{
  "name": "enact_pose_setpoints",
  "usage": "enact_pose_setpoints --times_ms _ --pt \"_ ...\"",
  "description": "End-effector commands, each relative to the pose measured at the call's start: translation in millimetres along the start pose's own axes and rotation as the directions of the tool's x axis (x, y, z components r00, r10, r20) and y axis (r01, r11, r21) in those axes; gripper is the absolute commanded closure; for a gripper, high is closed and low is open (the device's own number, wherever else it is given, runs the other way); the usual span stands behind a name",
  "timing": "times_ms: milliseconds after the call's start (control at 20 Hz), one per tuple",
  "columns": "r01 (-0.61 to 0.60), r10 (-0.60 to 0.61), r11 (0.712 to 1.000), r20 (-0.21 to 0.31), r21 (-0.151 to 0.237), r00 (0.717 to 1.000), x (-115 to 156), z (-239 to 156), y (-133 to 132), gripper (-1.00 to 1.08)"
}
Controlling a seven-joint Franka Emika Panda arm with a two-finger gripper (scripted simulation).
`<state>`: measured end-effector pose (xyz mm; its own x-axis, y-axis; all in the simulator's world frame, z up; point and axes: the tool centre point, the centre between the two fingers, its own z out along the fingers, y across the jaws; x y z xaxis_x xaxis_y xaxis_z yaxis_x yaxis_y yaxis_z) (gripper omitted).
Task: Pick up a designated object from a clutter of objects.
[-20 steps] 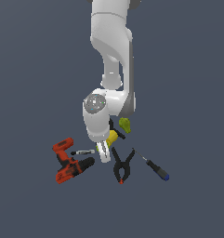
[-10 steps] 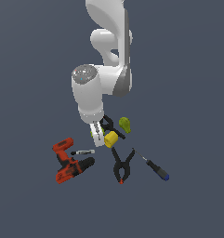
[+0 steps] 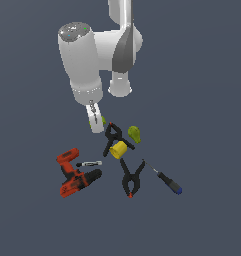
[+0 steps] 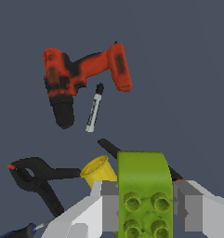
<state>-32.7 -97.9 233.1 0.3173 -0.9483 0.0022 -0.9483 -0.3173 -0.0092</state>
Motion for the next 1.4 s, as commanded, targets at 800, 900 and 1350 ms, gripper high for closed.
enact_pose_setpoints --times_ms 800,900,1350 --pt "0.004 -0.004 1.000 0.001 -0.008 1.000 23 -172 77 1.08" --pt "0.004 -0.004 1.000 0.002 -0.008 1.000 25 -184 82 1.08" --pt "0.006 -0.006 1.000 0.002 -0.009 1.000 30 -216 94 1.08"
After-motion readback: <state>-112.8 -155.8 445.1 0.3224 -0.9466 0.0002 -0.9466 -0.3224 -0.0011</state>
